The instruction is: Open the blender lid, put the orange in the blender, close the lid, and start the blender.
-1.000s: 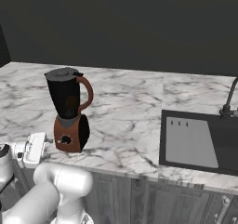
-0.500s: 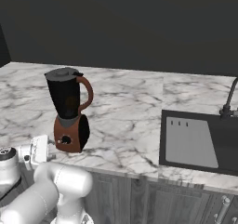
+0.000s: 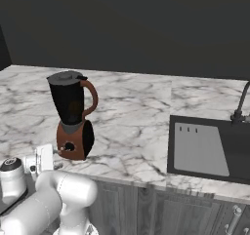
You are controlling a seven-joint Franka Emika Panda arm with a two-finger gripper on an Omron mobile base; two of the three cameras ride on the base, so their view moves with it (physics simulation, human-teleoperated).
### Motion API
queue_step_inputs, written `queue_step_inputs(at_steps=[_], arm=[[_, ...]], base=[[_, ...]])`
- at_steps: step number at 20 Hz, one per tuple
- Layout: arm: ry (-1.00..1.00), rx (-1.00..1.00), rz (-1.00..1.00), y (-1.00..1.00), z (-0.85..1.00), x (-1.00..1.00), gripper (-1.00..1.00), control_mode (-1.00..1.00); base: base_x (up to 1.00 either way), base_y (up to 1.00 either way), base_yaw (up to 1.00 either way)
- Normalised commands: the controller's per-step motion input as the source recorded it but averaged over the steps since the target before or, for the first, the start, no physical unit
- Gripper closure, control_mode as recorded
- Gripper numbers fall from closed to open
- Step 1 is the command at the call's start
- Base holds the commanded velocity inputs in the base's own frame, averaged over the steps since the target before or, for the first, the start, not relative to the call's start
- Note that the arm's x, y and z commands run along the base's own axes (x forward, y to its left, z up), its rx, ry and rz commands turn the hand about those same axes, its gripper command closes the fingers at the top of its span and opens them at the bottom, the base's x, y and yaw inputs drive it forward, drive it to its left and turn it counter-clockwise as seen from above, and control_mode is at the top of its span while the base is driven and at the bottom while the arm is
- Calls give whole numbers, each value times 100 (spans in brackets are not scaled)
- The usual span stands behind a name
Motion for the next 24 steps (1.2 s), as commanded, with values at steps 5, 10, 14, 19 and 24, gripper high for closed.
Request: queue_step_inputs(at_steps=[5,10,14,19,24], arm=[[0,0,8,0,-11,21,-100,-100],[-8,0,3,-15,0,2,-100,-100],[-12,0,0,-33,4,0,-100,-100],[-13,0,0,-26,8,0,-100,-100],[-14,0,0,-15,28,1,-100,-100]], base=[[0,0,0],[0,0,0],[0,0,0],[0,0,0],[0,0,0]])
